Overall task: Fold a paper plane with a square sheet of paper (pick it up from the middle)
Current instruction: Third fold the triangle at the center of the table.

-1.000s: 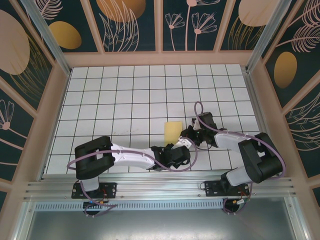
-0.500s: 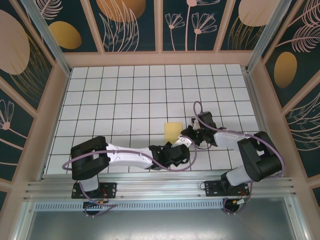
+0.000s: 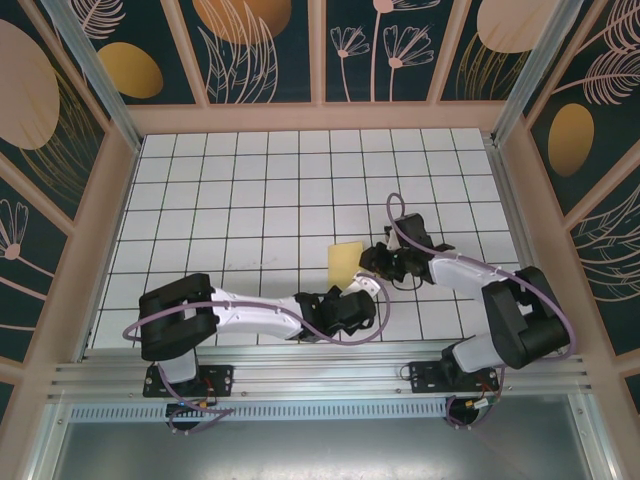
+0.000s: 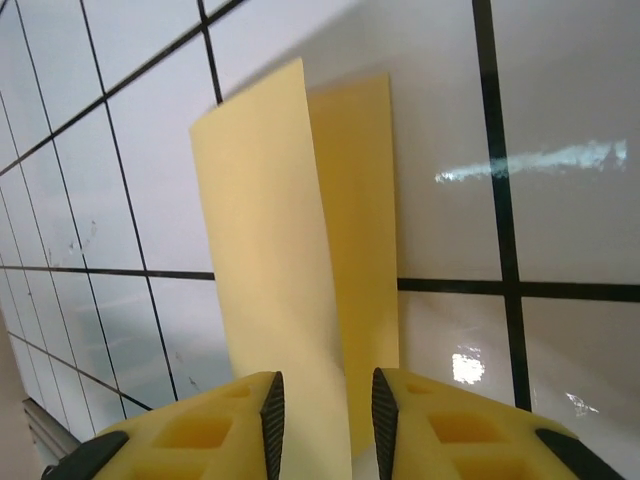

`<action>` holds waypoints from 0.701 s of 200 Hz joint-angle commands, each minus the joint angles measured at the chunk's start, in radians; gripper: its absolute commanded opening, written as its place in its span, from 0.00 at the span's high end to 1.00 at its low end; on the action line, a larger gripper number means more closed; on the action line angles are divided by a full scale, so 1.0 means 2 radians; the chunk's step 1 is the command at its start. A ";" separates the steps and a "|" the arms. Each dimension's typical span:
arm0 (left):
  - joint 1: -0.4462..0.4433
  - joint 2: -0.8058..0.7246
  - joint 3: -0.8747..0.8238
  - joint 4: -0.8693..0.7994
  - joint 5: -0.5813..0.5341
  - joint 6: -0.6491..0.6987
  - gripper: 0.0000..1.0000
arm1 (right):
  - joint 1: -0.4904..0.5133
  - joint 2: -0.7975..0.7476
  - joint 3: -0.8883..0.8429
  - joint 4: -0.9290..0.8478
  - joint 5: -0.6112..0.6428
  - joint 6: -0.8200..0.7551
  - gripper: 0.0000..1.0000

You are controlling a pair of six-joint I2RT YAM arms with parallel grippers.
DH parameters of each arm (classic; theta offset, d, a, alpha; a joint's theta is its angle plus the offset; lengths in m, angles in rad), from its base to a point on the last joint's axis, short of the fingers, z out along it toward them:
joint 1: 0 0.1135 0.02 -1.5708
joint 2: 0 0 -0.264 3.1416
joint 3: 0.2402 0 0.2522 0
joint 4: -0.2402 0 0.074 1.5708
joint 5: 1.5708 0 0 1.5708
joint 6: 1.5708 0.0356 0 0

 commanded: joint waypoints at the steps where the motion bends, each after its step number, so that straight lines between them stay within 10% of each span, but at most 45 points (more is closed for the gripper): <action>1: 0.006 -0.031 -0.019 0.021 0.013 -0.007 1.00 | -0.001 -0.009 0.024 -0.017 0.008 -0.019 0.72; 34: 0.012 -0.038 -0.030 0.032 0.031 -0.007 1.00 | 0.009 0.023 0.053 -0.012 -0.020 -0.037 0.86; 140: 0.042 -0.049 -0.043 0.048 0.095 -0.006 1.00 | 0.031 0.170 0.116 -0.051 -0.018 -0.109 0.88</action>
